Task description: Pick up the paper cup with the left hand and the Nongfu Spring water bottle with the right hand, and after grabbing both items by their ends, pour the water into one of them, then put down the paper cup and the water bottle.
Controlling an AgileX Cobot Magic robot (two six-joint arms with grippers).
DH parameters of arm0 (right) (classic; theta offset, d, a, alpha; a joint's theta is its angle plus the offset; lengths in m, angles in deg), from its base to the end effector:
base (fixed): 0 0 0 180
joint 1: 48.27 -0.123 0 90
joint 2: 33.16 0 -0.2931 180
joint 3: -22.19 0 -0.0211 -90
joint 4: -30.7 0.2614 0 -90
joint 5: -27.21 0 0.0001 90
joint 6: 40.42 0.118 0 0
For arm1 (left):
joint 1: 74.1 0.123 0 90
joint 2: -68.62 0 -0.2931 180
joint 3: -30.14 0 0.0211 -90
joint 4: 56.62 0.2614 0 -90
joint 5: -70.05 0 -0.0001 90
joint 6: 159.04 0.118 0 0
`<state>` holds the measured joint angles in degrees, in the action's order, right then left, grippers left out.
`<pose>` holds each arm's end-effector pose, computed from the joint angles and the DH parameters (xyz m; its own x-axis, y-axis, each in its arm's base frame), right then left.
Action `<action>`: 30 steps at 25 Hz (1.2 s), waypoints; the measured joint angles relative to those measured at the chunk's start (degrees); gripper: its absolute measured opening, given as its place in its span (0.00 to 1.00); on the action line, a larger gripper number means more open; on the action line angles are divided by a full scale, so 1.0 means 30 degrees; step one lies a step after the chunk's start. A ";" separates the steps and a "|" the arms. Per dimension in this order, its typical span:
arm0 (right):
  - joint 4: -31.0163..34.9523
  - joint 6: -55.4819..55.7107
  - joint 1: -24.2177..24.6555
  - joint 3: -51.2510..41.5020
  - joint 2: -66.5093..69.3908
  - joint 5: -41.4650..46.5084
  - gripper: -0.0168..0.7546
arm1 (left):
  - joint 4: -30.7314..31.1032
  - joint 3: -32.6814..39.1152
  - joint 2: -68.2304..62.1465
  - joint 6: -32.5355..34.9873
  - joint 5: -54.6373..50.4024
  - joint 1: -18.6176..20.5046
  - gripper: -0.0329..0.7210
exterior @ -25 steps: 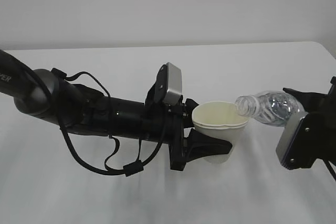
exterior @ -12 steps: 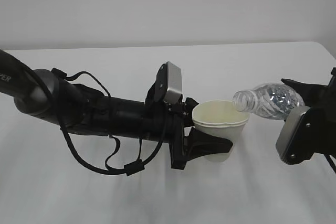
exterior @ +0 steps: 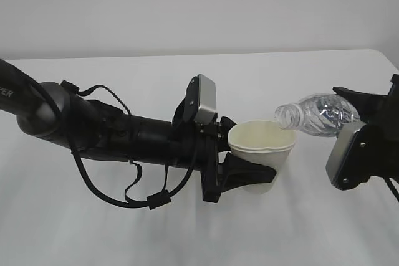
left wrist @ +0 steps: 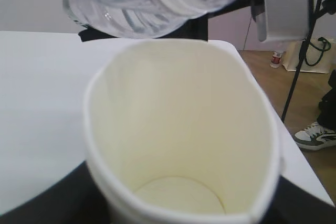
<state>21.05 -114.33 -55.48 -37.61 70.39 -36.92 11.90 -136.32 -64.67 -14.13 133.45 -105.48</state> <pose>0.2744 0.0526 0.1441 0.2321 -0.9459 -0.2269 -0.2167 0.1771 -0.9600 0.3100 -0.3040 0.1059 -0.0685 0.1945 -0.9785 0.9976 0.0231 -0.0652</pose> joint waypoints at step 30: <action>-0.0165 -0.2475 0.0000 0.0546 0.0000 0.0000 0.48 | 0.0149 0.0000 0.0000 0.0000 0.0000 0.0000 0.61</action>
<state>20.55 -121.75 -55.48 -35.97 70.39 -36.92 12.34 -136.32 -64.67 -14.13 133.45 -105.48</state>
